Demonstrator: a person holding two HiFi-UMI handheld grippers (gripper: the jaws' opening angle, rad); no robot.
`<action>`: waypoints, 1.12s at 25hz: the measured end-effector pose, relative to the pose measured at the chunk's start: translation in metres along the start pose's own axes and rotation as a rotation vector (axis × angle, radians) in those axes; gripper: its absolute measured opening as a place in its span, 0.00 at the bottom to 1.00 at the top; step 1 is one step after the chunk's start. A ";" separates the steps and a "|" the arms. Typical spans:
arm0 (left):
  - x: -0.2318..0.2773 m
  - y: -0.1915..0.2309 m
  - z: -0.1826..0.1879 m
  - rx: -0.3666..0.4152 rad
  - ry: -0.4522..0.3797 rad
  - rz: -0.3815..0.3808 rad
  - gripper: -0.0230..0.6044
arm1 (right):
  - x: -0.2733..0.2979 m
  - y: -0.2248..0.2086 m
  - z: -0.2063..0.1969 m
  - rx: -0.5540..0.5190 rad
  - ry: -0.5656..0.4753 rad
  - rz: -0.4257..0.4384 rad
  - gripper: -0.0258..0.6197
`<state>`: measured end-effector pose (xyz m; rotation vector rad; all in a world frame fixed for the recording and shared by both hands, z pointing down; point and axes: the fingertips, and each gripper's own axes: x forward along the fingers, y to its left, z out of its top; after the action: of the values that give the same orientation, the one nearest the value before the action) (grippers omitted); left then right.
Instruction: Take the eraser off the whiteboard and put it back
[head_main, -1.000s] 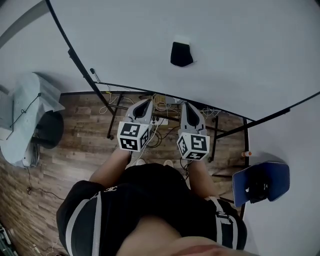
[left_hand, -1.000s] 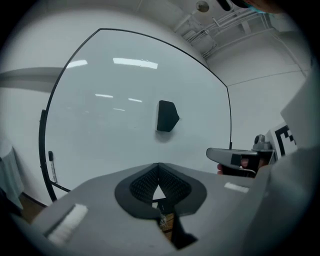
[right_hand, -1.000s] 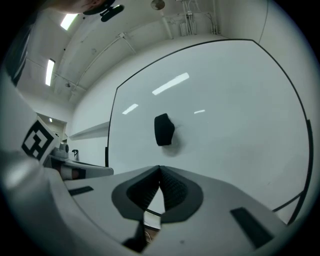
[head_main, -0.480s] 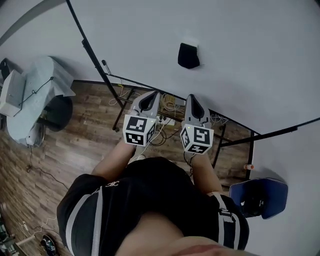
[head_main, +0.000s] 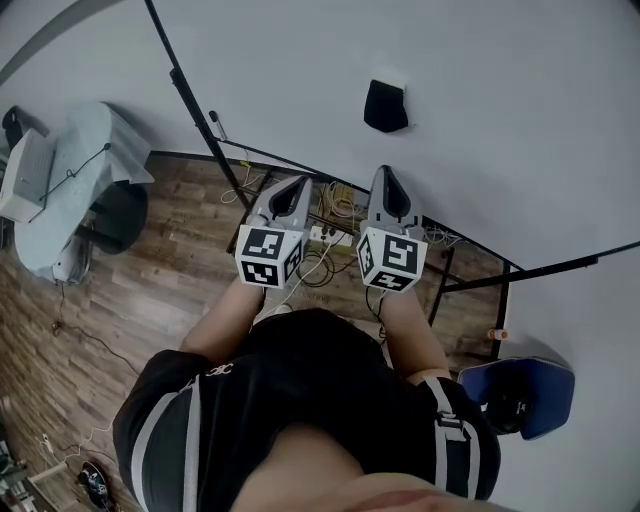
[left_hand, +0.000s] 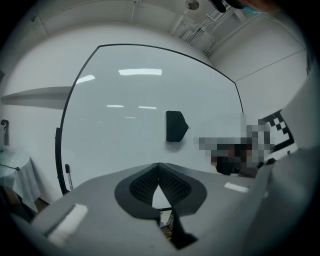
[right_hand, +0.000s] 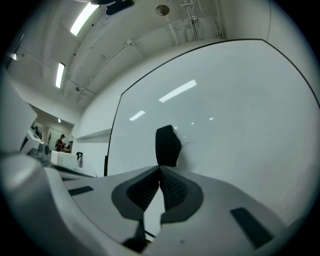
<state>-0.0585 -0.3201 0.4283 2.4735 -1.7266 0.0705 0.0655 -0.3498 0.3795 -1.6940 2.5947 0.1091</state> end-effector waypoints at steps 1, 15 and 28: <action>-0.003 0.004 -0.001 -0.003 0.000 0.007 0.05 | 0.004 0.001 0.006 -0.002 -0.014 -0.006 0.05; -0.025 0.023 -0.008 -0.046 0.002 0.031 0.05 | 0.048 0.009 0.070 -0.106 -0.143 -0.078 0.16; -0.034 0.033 -0.010 -0.037 0.010 0.056 0.05 | 0.088 -0.002 0.073 -0.186 -0.080 -0.211 0.45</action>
<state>-0.1005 -0.2984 0.4367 2.3949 -1.7767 0.0548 0.0315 -0.4249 0.3007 -1.9672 2.3970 0.4121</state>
